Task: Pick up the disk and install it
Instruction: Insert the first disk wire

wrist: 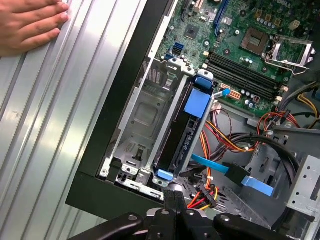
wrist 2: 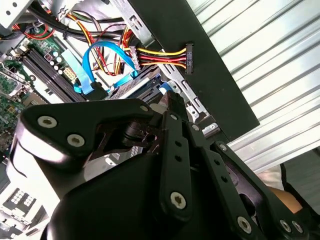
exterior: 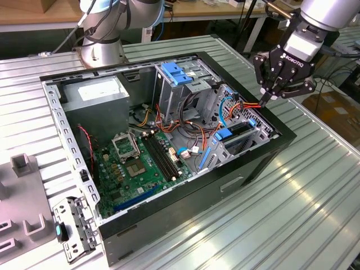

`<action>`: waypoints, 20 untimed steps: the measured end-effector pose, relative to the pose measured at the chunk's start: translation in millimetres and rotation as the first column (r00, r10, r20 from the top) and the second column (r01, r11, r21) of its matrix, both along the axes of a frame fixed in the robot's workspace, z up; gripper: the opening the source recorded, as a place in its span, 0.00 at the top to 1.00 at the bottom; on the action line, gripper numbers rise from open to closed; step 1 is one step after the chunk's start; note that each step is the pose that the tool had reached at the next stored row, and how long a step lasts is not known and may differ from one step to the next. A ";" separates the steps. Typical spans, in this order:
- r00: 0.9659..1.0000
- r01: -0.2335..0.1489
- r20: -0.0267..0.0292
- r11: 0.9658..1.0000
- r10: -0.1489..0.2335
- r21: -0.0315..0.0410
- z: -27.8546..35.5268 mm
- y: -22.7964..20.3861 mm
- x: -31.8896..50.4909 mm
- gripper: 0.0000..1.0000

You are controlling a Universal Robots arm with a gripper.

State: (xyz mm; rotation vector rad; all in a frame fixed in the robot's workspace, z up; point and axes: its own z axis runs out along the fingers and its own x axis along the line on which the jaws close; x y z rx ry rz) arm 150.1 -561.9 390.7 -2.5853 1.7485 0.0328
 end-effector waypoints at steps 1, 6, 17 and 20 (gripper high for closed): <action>1.000 0.000 0.000 1.000 0.000 0.000 0.0 0.0 0.0 0.89; 1.000 0.000 0.000 1.000 0.000 0.000 0.0 0.0 0.0 0.89; 0.999 -0.054 0.000 0.999 0.054 -0.003 -1.4 0.6 10.1 0.89; 0.993 -0.119 0.000 0.993 0.119 -0.003 -1.4 0.5 10.5 0.89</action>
